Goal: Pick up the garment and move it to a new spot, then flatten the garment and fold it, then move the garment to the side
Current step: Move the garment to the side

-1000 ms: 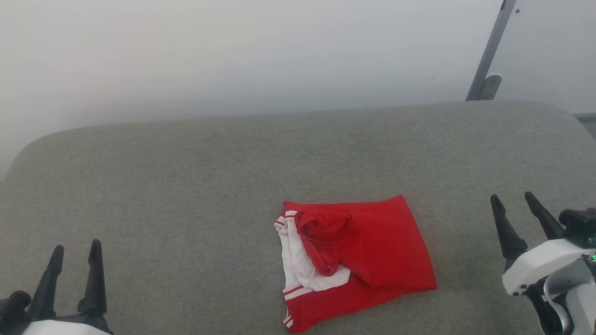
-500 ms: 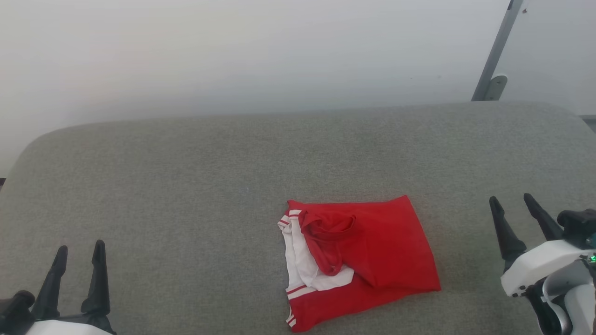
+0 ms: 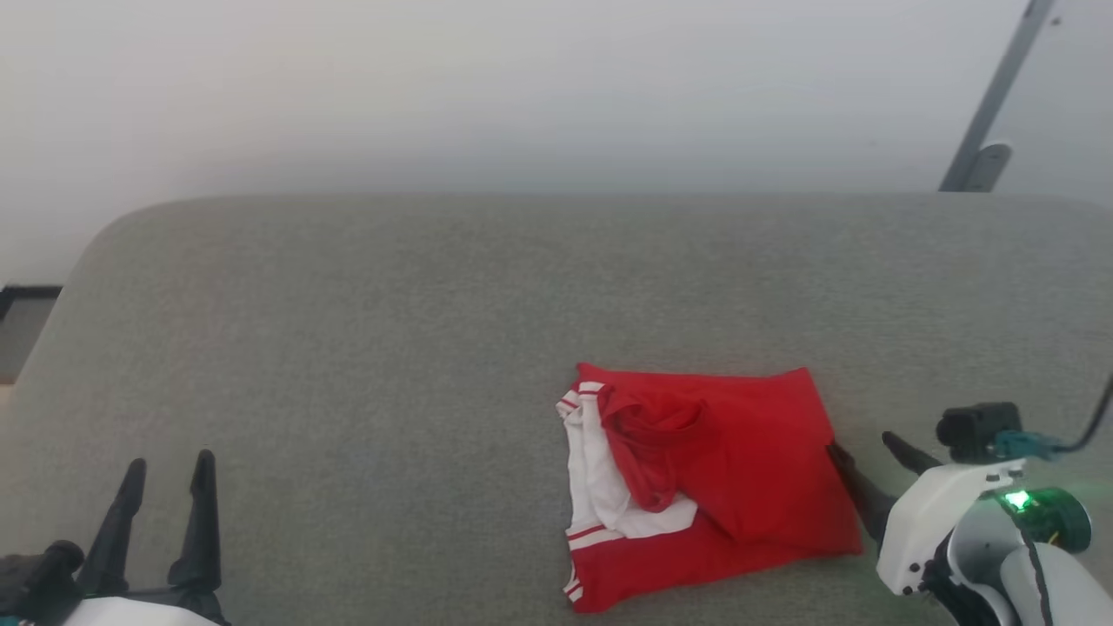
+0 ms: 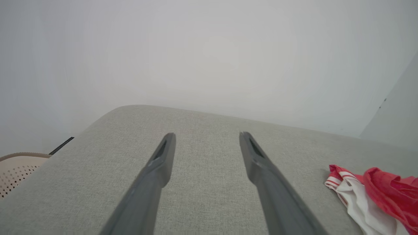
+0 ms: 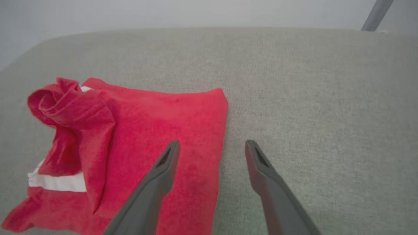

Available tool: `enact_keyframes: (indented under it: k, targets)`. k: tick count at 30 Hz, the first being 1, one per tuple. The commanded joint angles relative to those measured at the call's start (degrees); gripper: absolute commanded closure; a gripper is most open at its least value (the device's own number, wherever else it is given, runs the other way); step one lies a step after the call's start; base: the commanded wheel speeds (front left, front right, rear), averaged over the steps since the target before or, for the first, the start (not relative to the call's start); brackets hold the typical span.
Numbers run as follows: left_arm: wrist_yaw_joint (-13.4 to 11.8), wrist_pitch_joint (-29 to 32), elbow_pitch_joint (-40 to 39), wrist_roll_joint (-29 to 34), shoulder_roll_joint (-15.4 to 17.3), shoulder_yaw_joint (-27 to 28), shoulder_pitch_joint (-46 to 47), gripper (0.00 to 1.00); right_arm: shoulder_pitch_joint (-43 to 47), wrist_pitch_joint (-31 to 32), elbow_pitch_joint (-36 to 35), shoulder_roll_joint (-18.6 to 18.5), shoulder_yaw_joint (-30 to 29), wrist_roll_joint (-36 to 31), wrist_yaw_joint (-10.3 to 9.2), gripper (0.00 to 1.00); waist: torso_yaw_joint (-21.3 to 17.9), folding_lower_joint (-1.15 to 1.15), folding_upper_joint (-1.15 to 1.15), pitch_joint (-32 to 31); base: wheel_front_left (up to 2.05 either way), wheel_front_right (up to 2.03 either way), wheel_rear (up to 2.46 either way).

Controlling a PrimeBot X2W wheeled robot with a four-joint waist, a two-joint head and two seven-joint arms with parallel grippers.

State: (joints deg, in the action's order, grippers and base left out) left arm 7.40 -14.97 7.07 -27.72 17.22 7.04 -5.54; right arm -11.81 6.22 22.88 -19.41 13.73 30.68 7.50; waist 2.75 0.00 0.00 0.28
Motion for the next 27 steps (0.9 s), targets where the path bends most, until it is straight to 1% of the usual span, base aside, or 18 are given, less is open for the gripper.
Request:
enact_keyframes:
  k: [1,10,15,16,17,18,19,20,23,27]
  targets:
    - [0.1,-0.28,0.09,-0.2,-0.12,-0.29,0.49,0.0,-0.64,1.54,0.05,-0.61,0.27,0.28,-0.03,0.0,1.08,0.0,0.0,0.98,0.0,0.0,0.0]
    - [0.1,-0.28,0.59,-0.37,-0.64,-2.55,3.62,0.0,-5.01,16.55,3.09,-1.47,0.37,1.92,-0.03,0.0,4.89,0.0,0.0,6.24,0.0,0.0,0.0]
    - [0.1,-0.28,1.2,-0.61,-0.99,-3.79,5.73,0.0,-7.9,22.84,5.26,-1.21,0.38,1.93,-0.03,0.0,6.38,0.0,0.0,8.54,0.0,0.0,0.0]
    - [0.1,-0.28,1.2,-0.61,-0.99,-3.79,5.73,0.0,-7.9,22.84,5.26,-1.21,0.38,1.93,-0.03,0.0,6.38,0.0,0.0,8.54,0.0,0.0,0.0]
    - [0.1,-0.28,1.31,-0.64,-1.02,-4.01,6.07,0.0,-8.41,24.39,5.87,-1.11,0.53,1.94,-0.03,0.0,6.6,0.0,0.0,8.83,0.0,0.0,0.0]
    - [0.1,-0.28,1.48,-0.62,-1.04,-4.21,6.3,0.0,-8.75,26.45,6.74,-0.77,0.6,2.52,-0.03,0.05,6.77,0.0,0.0,9.07,0.0,0.0,0.0]
    - [0.1,-0.28,1.67,-0.76,-1.18,-4.39,6.59,0.0,-9.05,28.02,7.18,-0.32,0.68,3.18,-0.02,0.6,6.95,0.0,0.0,9.27,0.0,0.0,0.0]
    - [0.1,-0.28,1.77,-0.85,-1.26,-4.55,6.93,0.0,-9.44,29.24,7.68,-0.16,0.32,3.25,-0.02,1.0,7.1,0.0,0.0,9.41,0.0,0.0,0.0]
    - [0.1,-0.28,2.05,-0.9,-1.3,-4.84,7.35,0.0,-10.27,31.53,6.86,0.15,-0.01,4.21,-0.02,1.0,7.32,0.0,0.0,9.71,0.0,0.0,0.0]
    - [0.1,-0.28,1.79,-0.88,-1.08,-5.03,7.88,0.0,-11.54,32.55,4.06,-0.95,-1.07,3.96,-0.04,1.0,6.93,0.0,0.0,10.03,0.0,0.0,0.0]
